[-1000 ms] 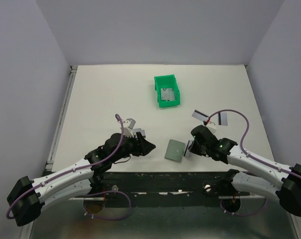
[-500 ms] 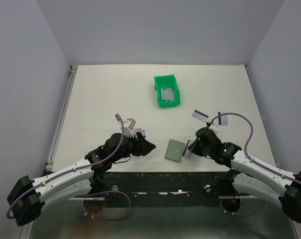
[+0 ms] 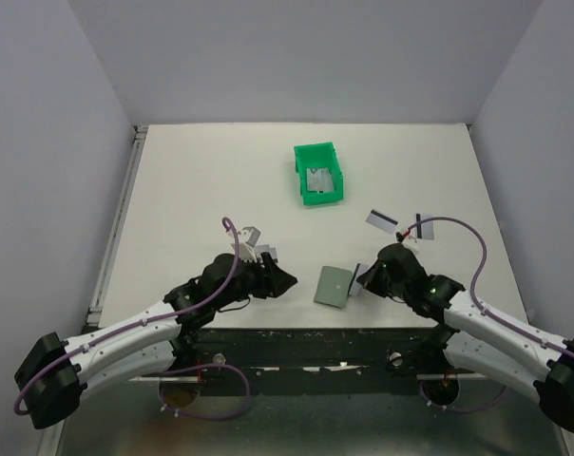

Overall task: Put the credit cards into the card holder
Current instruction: Insert the credit card into the card holder.

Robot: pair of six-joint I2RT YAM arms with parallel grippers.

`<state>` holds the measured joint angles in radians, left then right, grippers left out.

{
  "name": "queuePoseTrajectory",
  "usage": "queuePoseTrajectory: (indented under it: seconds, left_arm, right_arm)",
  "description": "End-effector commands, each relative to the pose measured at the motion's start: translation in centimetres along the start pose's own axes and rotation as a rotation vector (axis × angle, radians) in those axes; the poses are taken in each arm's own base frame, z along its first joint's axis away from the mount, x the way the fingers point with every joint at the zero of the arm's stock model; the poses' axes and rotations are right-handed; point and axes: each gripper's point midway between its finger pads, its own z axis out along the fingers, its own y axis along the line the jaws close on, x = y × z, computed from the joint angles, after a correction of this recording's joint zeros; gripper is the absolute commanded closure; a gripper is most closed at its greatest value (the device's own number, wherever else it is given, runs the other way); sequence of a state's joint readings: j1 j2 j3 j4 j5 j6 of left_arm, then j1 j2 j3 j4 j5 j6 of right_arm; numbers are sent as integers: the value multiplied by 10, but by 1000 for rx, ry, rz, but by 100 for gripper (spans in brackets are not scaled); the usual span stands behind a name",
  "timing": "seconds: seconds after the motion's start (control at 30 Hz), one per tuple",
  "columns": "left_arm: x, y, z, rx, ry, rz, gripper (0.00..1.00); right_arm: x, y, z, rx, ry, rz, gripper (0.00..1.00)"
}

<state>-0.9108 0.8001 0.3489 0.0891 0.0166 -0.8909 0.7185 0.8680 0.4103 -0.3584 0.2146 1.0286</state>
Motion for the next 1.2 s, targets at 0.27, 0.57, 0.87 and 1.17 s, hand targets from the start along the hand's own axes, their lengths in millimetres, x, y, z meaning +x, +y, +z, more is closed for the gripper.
queuePoseTrajectory:
  seconds: [0.27,0.57,0.87,1.17]
  left_arm:
    - [3,-1,4,13,12,-7,40]
    - [4,2,3,7,12,-10,41]
    - [6,8,-2,-8,2,-17,41]
    - [9,14,-5,-27,6,-5,49]
  right_arm:
    - [-4,23,-1,-130,-18,8,100]
    - [-3,57,3,-264,19,-53,100]
    - [4,95,9,-388,96,-91,100]
    - [10,119,13,-467,162,-121,100]
